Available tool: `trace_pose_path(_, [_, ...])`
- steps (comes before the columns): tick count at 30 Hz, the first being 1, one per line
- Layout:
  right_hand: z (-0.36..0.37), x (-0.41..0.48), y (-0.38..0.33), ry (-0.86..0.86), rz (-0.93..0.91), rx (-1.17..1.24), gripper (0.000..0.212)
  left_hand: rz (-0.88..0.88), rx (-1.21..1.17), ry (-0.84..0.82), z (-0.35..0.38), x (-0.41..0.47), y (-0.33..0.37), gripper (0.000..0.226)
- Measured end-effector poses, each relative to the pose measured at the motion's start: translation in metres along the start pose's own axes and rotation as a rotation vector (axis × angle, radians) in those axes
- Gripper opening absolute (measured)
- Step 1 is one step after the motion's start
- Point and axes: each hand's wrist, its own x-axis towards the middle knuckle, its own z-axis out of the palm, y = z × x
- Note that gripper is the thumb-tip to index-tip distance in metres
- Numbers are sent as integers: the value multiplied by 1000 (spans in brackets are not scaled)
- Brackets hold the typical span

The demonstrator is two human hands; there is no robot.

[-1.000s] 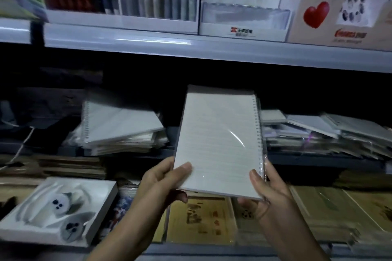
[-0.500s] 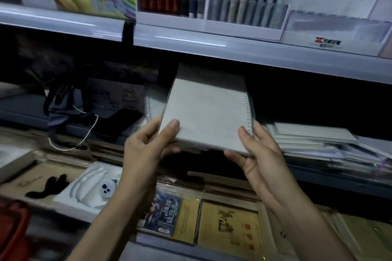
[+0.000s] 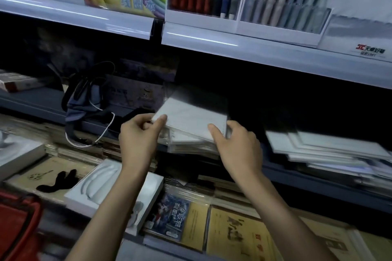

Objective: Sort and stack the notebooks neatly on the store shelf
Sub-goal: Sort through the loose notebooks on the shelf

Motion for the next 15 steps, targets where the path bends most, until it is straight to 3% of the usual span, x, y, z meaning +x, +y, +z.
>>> trace_pose_path(5, [-9,-9,5,-72,4,149,59,64,65,14,1,-13,6,21])
trace_pose_path(10, [-23,-17,17,-127,-24,148,72,87,218,49,1,-49,10,30])
trace_pose_path(15, [-41,-33,40,-143,-41,175,70,124,305,61,-7,-80,11,11])
